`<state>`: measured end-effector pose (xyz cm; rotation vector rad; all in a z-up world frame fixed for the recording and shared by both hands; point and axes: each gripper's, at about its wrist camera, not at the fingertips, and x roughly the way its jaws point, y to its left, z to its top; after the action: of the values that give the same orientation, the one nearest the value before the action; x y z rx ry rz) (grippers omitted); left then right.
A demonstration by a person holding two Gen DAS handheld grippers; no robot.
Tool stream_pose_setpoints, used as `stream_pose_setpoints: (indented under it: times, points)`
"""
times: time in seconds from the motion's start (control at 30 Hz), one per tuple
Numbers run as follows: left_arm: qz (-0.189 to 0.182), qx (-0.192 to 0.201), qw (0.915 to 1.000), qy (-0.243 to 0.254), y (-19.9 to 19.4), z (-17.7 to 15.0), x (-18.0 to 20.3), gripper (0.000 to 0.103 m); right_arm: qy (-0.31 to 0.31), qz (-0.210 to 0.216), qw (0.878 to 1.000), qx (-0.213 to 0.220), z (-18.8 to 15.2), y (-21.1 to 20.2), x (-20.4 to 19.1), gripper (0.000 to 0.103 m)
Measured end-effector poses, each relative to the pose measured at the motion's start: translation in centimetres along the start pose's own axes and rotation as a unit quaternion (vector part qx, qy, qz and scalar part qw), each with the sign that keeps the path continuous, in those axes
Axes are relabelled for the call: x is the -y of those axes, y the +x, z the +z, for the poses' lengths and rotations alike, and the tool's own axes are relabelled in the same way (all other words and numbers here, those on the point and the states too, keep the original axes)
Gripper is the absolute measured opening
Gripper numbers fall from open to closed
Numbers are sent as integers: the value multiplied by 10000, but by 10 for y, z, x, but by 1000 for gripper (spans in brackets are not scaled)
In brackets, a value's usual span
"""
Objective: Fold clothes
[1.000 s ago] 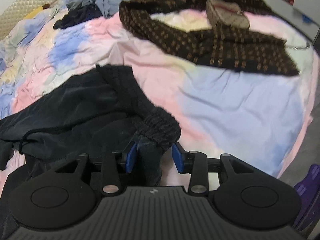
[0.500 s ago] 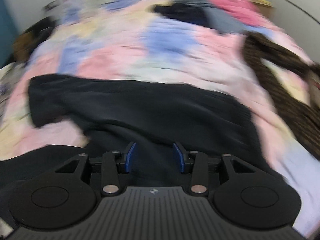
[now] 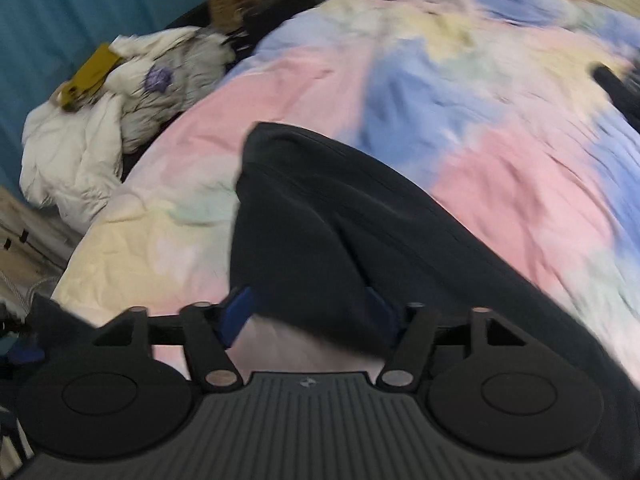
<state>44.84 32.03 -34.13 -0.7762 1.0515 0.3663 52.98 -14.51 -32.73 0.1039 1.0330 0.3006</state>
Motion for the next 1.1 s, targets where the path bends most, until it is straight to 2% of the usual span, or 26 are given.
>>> stream_pose_setpoints:
  times: [0.07,0.27,0.33,0.4,0.43,0.57,0.67,0.83,0.97,1.1]
  points:
    - [48,-27,10000,49,9,3,6,80,-193,-58,9998,-9,23,30,-16,88]
    - [166,-248,9989,374,41,5,34,80,-399,-107,9989,-229,63,97,-39,88]
    - [189,-307,9980,510,49,3,46,80,-487,-112,9982,-333,71,114,-43,81]
    - [187,-354,9971,652,56,0,59,80,-650,-161,9964,-514,69,125,-44,49]
    - [178,-369,9965,733,58,-2,64,80,-691,-222,9956,-597,70,129,-43,43]
    - [130,-446,9940,989,63,-12,84,80,-446,-124,9975,-531,69,119,-28,8]
    - [28,-508,9922,1137,64,-20,99,80,-120,47,9994,-308,67,91,-10,6]
    - [-246,-610,9890,1325,65,-32,122,80,452,86,9987,217,59,30,28,5]
    - [-779,-763,9858,1275,71,-39,143,81,1205,6,9914,501,42,-12,72,5]
    - [-1363,-1035,9785,1148,87,-47,169,82,1760,-171,9834,399,12,-25,116,5]
